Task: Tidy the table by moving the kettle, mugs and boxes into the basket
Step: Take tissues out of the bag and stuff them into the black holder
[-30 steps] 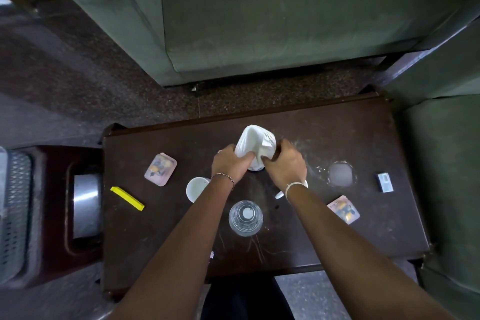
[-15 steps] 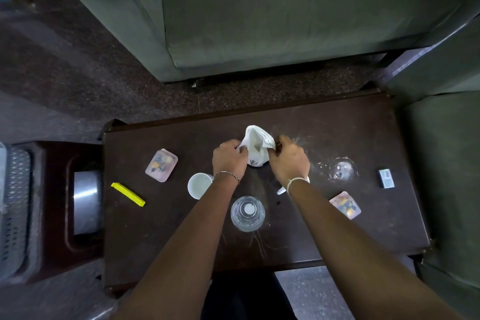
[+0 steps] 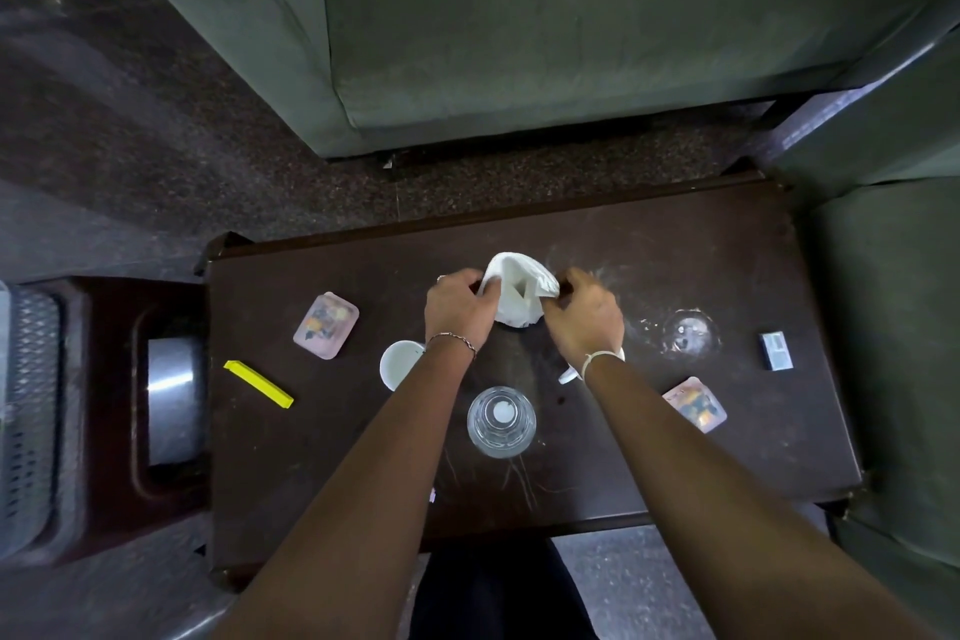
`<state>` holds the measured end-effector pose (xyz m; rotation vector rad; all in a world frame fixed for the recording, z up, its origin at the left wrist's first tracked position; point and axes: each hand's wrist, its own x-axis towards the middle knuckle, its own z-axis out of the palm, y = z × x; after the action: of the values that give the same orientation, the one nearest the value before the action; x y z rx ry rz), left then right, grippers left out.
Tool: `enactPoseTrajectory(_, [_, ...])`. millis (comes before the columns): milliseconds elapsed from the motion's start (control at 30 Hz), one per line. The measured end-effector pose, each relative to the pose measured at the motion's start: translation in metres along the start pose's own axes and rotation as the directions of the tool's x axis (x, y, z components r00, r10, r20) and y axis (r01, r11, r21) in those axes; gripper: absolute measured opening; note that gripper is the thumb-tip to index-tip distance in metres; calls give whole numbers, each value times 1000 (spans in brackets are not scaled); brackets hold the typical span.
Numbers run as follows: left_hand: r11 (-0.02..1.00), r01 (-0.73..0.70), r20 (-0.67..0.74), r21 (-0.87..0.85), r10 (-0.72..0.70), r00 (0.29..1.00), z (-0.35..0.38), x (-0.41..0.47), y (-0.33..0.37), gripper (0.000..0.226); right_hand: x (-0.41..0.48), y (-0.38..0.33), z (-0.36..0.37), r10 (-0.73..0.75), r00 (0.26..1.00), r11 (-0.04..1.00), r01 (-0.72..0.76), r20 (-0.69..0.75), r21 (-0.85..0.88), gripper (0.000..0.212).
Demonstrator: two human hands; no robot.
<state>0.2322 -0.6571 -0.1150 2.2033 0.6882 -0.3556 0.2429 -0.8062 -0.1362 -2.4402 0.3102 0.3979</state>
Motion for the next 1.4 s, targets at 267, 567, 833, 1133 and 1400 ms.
enactPoseTrajectory(267, [805,437,356,-401,-303,884,3,7,10,72,0,6,8,97,988,975,-118,118,187,35])
enactPoseTrajectory(567, [829,367,353,-422,-223,909,-15,-8,27,70,-8,-11,-15,162,987,969,-163,23,184,24])
enactPoseTrajectory(833, [828,278,395,-486,-76,916,-38,-41,81,61,-32,-29,-83,189,976,954,-155,-112,255,15])
enactPoseTrajectory(1133, [795,268,455,-544,11,890,-2,-62,150,52,-21,6,-156,283,942,913,-206,-183,352,5])
enactPoseTrajectory(1400, [750,317,407,-581,-69,911,91,-63,208,54,44,80,-212,291,945,923,-237,-149,303,5])
